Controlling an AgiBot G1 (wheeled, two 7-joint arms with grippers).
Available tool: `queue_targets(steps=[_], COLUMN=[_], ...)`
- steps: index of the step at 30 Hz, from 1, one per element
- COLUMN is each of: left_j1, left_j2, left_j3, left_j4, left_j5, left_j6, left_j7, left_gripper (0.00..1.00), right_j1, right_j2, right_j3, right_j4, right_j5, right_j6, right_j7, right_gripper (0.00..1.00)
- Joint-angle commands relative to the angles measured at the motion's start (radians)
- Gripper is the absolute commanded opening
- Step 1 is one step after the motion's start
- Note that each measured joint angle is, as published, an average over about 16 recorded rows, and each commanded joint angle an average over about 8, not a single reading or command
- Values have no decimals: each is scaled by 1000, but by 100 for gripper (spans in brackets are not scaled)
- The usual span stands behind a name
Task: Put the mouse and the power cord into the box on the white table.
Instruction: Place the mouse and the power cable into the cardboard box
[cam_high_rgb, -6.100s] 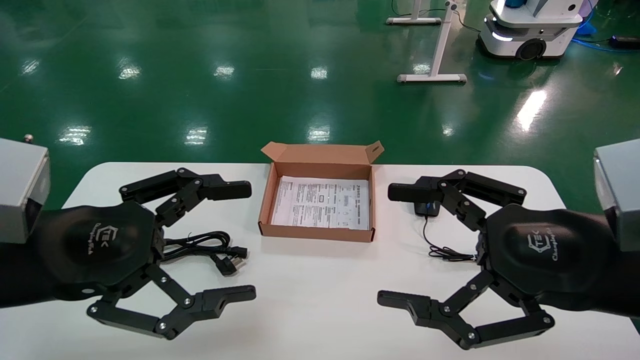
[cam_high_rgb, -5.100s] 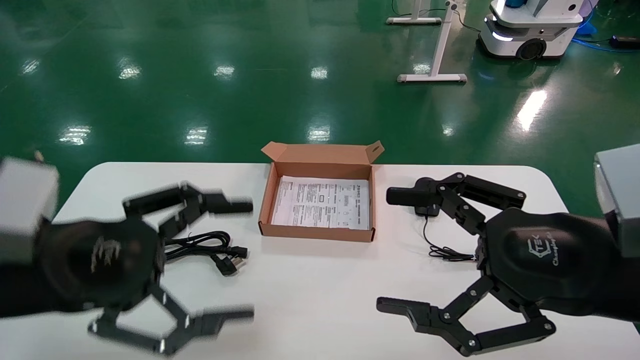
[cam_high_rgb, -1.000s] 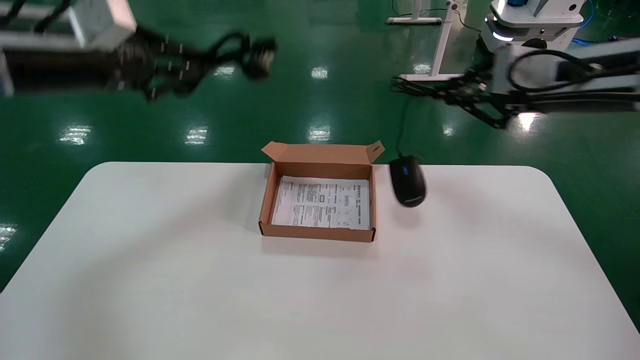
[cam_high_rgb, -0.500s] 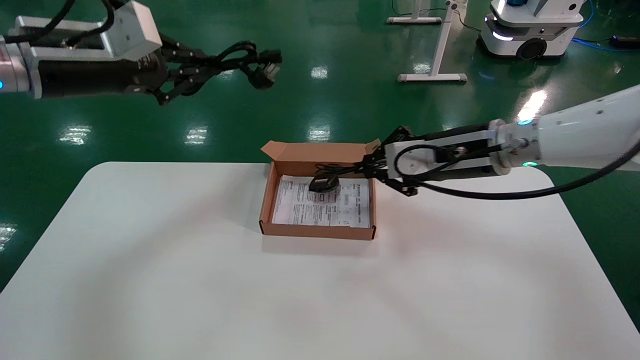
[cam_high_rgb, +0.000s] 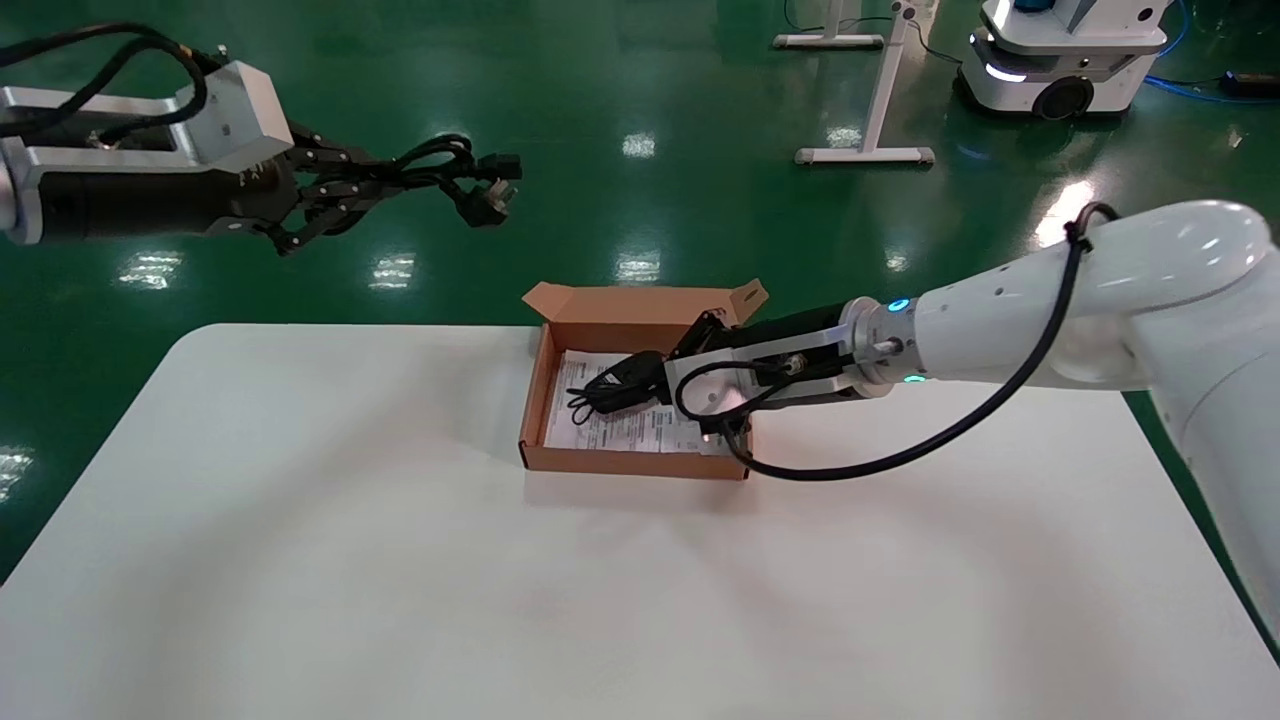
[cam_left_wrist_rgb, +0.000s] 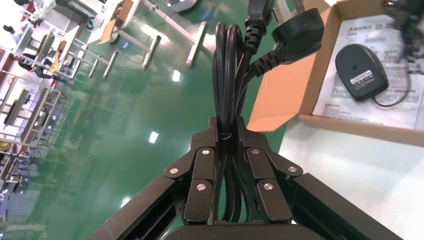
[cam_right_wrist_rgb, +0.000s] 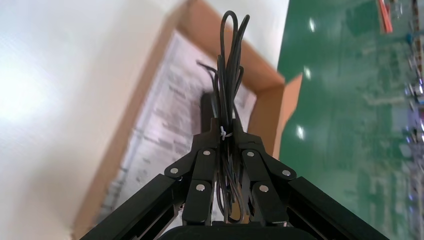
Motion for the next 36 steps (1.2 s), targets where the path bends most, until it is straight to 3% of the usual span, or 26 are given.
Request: queue_targets(steps=[1, 3, 4, 13, 21, 29, 36], left_j1=[11, 19, 22, 37, 47, 80, 102], left_j2=[-16, -22, -24, 32, 189, 394, 499], left_j3=[4, 13, 17, 51, 74, 78, 81], left_j4=[-40, -67, -78, -82, 60, 272, 420], left_j5=[8, 22, 28, 68, 67, 42, 38], left_j6=[-10, -13, -13, -24, -28, -59, -103], left_j7=[-29, -49, -57, -72, 5, 122, 207], left_gripper=[0, 0, 0, 0, 0, 0, 2], right_j1=[-19, -32, -37, -41, 73, 158, 172], right_j2=[-9, -8, -8, 0, 103, 279, 356], right_j3=[-6, -15, -20, -69, -70, -65, -72], right_j4=[18, 43, 54, 97, 13, -77, -118], right_j5=[-2, 1, 3, 15, 20, 17, 9], right_j6=[45, 79, 90, 133, 166, 88, -14], right_j7=[7, 24, 32, 87, 99, 72, 50], right_gripper=[78, 98, 100, 100, 100, 100, 100])
